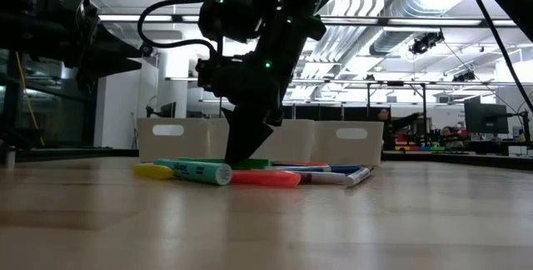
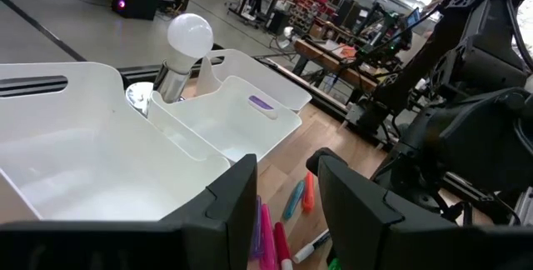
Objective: Pick & Place Markers
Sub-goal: Put the green highlighter pen into the right white bin
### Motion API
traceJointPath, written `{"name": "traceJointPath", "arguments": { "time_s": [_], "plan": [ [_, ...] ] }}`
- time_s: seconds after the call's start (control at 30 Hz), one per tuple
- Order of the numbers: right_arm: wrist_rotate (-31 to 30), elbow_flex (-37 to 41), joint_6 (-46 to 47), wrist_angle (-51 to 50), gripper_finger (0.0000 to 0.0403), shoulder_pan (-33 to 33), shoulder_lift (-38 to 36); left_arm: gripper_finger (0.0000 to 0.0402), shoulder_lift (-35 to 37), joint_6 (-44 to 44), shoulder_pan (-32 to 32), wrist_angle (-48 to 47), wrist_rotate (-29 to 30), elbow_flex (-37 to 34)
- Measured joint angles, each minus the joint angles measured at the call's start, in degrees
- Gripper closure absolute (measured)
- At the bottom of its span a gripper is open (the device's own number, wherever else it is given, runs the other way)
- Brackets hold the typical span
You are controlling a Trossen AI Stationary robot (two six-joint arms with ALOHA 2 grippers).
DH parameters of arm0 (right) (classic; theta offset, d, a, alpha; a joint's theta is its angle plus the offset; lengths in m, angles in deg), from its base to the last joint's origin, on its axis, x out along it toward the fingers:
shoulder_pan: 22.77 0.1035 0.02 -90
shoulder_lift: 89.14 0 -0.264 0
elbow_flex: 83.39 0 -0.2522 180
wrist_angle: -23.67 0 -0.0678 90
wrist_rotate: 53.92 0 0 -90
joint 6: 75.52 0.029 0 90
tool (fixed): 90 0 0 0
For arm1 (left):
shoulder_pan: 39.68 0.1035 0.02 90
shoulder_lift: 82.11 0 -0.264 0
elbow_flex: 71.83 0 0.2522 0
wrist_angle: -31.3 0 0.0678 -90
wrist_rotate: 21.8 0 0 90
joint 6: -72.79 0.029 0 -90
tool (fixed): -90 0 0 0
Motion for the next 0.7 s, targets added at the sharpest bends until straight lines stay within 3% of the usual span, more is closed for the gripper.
{"name": "traceJointPath", "arguments": {
  "time_s": [0.7],
  "plan": [
    [3.2,0.3,3.3,1.5,0.0349,0.0,-1.0,0.0273,0.0,0.0,0.0,0.0,0.0,0.0]
  ]
}}
